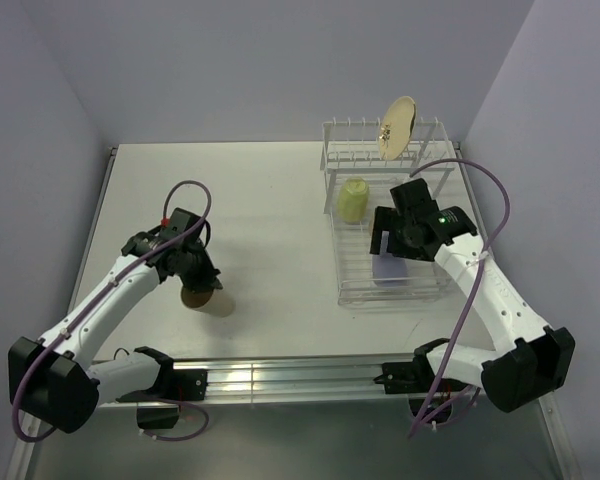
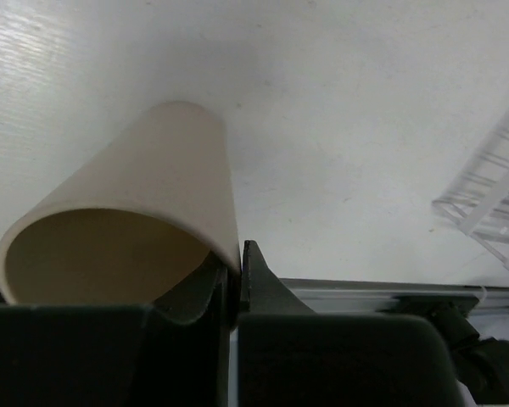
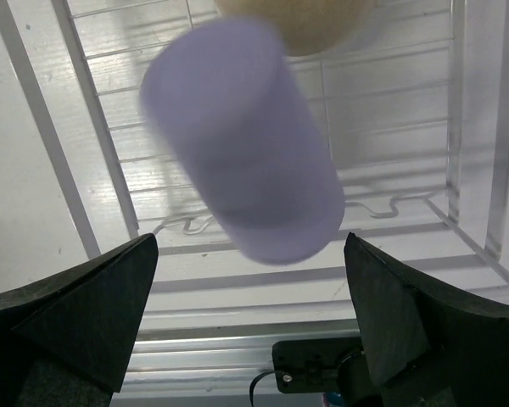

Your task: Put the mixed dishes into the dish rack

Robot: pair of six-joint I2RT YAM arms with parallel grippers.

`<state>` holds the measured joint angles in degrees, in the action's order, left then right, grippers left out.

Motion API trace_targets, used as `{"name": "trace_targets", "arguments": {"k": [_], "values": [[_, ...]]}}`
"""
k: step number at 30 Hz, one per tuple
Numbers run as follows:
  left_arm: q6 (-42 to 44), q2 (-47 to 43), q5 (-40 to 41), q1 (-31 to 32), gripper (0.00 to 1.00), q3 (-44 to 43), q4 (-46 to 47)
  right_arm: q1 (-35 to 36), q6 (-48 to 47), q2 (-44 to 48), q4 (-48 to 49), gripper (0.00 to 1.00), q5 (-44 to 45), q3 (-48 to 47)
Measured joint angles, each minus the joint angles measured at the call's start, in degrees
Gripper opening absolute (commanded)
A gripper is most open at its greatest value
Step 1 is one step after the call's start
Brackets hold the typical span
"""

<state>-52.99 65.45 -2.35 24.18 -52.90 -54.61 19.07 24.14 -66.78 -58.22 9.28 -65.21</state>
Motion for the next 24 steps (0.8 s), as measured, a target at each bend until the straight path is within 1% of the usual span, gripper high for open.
{"name": "trace_targets", "arguments": {"k": [6, 12, 18, 21, 24], "values": [[-0.7, 0.0, -4.0, 0.0, 0.00, -4.7, 0.0, 0.0, 0.0, -2.3, 1.4, 1.00, -1.2, 0.0], [-1.9, -1.1, -7.0, 0.0, 0.00, -11.9, 0.1, 0.0, -0.3, -1.9, 1.7, 1.00, -0.8, 0.0], [-4.0, -3.2, -10.5, 0.0, 0.00, -16.7, 0.9, 0.0, -0.7, -2.0, 1.7, 1.00, -0.3, 0.0], [-6.1, -4.2, -13.5, 0.0, 0.00, -18.5, 3.1, 0.0, -0.9, -2.1, 1.7, 1.00, -0.2, 0.0], [-9.2, -5.5, -18.0, 0.0, 0.00, -18.8, 8.3, 0.0, -1.4, -1.7, 2.1, 0.99, -2.0, 0.0]]}}
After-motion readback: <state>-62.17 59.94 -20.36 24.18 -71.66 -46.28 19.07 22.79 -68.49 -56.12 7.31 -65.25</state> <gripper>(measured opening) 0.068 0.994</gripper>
